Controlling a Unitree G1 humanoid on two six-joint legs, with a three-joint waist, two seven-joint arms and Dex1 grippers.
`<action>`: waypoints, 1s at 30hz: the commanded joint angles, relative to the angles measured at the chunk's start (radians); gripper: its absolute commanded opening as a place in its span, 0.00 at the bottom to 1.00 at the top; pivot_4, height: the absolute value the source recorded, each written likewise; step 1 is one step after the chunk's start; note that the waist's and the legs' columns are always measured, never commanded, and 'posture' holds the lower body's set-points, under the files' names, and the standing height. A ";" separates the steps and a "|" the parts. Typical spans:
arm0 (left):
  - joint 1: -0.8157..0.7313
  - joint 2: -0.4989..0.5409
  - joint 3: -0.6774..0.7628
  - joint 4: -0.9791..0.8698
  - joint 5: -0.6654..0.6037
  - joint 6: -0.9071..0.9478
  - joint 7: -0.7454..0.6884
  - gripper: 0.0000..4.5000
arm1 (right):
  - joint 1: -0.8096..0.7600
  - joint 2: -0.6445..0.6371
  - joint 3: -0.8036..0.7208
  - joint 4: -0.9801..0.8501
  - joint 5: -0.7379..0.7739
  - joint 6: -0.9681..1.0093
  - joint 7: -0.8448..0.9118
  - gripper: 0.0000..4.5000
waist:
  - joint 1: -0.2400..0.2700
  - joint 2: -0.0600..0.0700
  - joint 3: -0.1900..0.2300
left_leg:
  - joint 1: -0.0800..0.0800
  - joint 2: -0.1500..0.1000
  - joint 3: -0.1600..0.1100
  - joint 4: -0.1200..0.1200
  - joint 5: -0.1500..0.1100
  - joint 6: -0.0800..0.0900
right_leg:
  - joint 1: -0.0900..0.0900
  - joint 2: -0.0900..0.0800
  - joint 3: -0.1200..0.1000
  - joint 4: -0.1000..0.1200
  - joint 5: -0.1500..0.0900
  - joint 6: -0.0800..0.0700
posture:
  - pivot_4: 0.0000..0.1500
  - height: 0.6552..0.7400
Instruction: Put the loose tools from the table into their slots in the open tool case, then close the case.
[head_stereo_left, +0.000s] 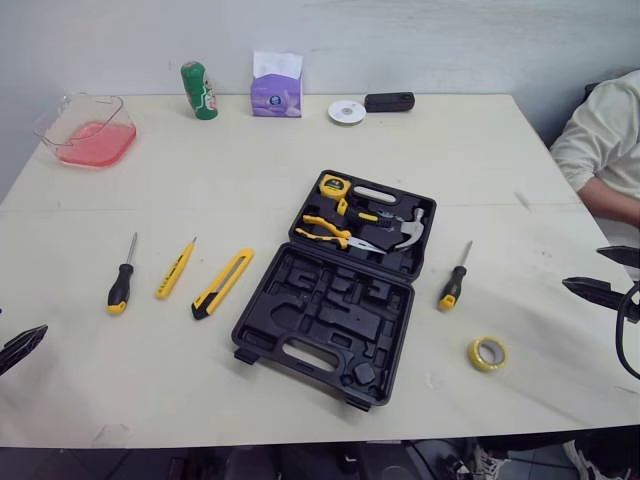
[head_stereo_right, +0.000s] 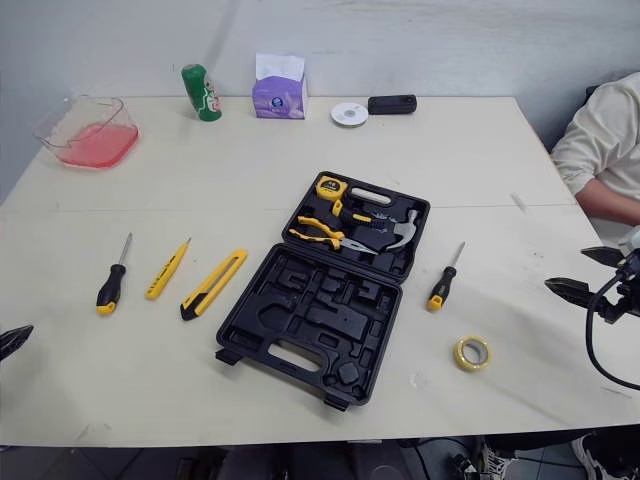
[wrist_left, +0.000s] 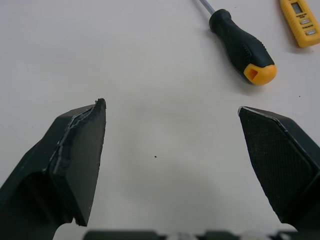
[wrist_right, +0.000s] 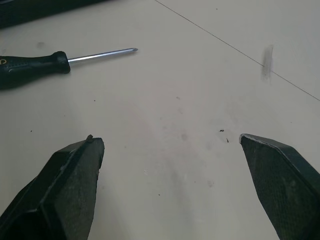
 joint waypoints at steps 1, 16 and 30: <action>-0.002 0.007 -0.006 -0.004 0.007 -0.019 -0.009 0.99 | -0.003 -0.030 -0.020 0.000 -0.005 -0.014 0.003 1.00 | 0.000 0.000 0.000 | 0.000 0.000 0.000 0.000 0.000 0.000 | 0.000 0.000 0.000 0.000 0.000 0.000 | 1.00 0.82; -0.201 0.092 -0.171 -0.079 0.017 0.053 -0.020 0.99 | 0.044 0.025 -0.041 -0.213 0.026 0.042 -0.098 1.00 | 0.003 0.000 0.000 | 0.000 -0.001 0.000 0.002 0.002 0.000 | 0.000 0.000 0.000 0.004 0.000 0.001 | 1.00 0.82; -0.764 -0.107 -0.741 -0.222 0.177 0.177 0.069 0.87 | -0.030 0.215 0.206 -0.557 0.016 0.240 -0.270 0.95 | 0.015 0.000 0.000 | -0.001 -0.003 0.000 0.008 0.007 -0.008 | 0.000 0.007 0.003 0.009 0.001 0.002 | 1.00 0.82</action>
